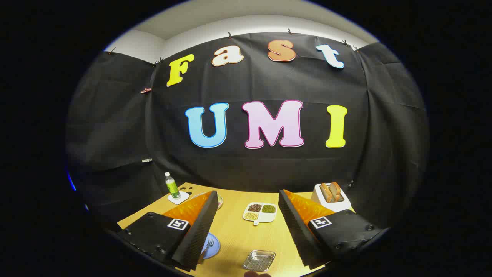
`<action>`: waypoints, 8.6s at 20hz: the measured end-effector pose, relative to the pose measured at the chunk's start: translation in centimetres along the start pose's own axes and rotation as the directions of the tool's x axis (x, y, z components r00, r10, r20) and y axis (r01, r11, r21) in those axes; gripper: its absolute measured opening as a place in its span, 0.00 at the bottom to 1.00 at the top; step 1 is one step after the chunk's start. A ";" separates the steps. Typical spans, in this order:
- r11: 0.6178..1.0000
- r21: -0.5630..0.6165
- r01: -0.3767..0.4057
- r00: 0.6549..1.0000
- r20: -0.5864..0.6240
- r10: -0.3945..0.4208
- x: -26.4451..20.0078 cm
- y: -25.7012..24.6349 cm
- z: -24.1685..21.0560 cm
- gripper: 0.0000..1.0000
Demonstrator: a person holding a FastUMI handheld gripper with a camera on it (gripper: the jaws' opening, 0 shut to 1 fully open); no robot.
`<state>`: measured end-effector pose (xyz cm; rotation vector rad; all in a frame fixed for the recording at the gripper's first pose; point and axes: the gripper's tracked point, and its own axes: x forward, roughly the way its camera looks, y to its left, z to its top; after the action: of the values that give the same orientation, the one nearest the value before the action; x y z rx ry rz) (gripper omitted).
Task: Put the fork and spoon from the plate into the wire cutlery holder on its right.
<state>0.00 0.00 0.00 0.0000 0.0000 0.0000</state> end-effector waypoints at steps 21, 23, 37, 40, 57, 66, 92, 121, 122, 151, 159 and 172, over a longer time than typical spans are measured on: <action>0.999 -0.019 0.045 0.989 -0.142 -0.047 2.9 5.7 -3.3 0.98; 0.998 -0.045 0.043 0.985 -0.165 -0.050 2.8 6.2 -4.4 0.98; 0.986 -0.082 -0.142 0.775 -0.629 0.060 3.6 13.8 -22.9 1.00; 0.979 -0.102 -0.175 0.710 -0.702 0.054 3.8 14.6 -27.0 1.00; 0.983 -0.122 -0.136 0.423 -0.904 -0.054 5.1 14.9 -39.8 0.54; 0.996 0.042 -0.078 0.389 -0.918 0.069 5.1 14.9 -38.6 0.09; 0.964 -0.015 -0.265 0.060 -0.998 0.001 -7.5 -6.6 -27.2 0.06; 0.996 0.089 -0.023 0.387 -0.918 0.091 -0.6 1.1 -22.1 1.00; 0.994 0.104 -0.019 0.412 -0.906 0.103 -0.6 2.1 -21.6 1.00; 0.983 0.169 0.075 0.264 -0.954 0.144 5.4 21.5 -39.2 0.98; 0.977 0.197 0.086 0.217 -0.960 0.174 4.5 22.8 -40.5 0.22; 0.943 0.333 -0.006 0.252 -0.912 0.323 3.8 21.2 -38.4 0.08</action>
<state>3.83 21.20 -38.43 0.2846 1.3014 0.2283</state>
